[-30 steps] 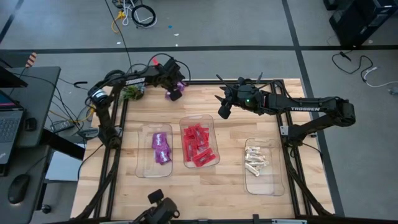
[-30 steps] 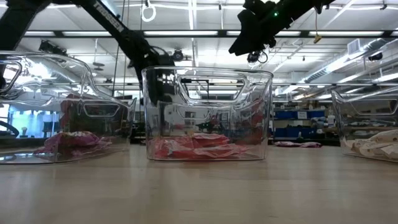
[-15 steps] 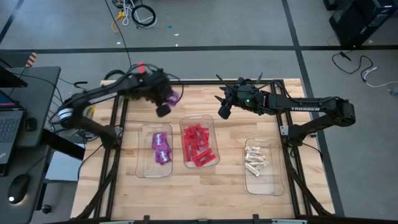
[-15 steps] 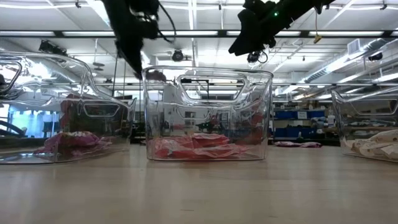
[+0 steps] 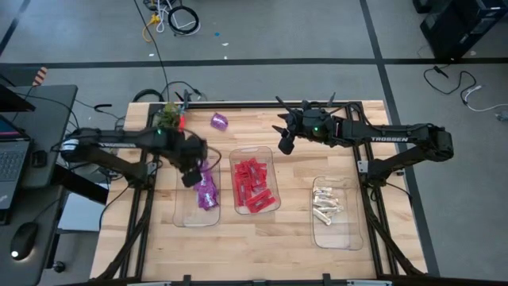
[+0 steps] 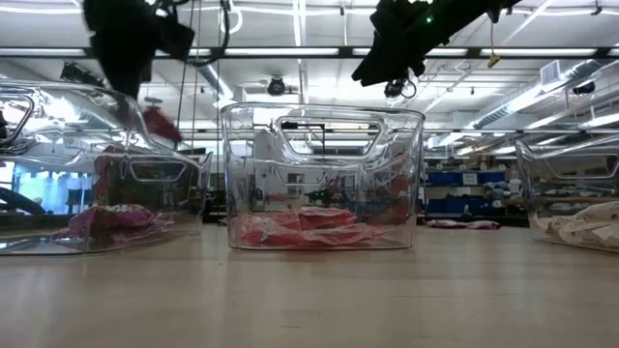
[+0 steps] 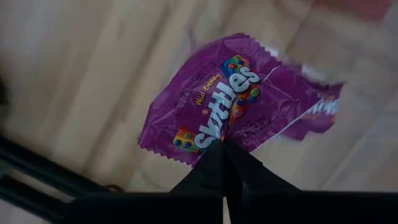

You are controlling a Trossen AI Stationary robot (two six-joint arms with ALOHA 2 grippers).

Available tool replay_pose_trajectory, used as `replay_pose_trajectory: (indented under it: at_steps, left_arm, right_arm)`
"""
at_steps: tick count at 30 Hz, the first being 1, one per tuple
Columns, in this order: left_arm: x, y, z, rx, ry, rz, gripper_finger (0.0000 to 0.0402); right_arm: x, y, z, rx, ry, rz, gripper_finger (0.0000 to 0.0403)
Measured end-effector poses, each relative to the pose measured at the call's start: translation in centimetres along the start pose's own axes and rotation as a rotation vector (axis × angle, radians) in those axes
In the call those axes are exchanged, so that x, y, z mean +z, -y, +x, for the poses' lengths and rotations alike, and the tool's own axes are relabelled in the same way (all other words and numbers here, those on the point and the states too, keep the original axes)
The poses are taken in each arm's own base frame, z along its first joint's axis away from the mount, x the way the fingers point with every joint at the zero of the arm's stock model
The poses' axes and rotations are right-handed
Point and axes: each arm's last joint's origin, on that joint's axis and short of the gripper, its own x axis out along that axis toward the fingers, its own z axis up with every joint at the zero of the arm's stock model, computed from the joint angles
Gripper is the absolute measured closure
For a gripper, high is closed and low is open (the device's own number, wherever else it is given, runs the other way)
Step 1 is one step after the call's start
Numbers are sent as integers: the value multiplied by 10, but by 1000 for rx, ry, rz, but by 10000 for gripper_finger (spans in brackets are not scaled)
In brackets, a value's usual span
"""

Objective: Sort candy
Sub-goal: Put the violet candy pack into the left transparent bin

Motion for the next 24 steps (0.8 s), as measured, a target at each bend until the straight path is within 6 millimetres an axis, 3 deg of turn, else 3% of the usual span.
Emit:
replay_pose_trajectory:
  at_steps: [6, 10, 17, 24]
  left_arm:
    - [-16, 14, 50, -142, -39, -23, 401]
    - [-20, 18, 70, -259, -66, -54, 401]
    - [-21, 13, 79, -199, -37, -88, 392]
    - [-19, 14, 79, -185, -2, -10, 328]
  right_arm:
    - [1, -3, -1, 10, 9, -6, 208]
    - [1, -3, -1, 11, 15, -4, 208]
    - [2, -3, -1, 11, 17, 4, 208]
    - [2, -3, -1, 11, 16, 4, 208]
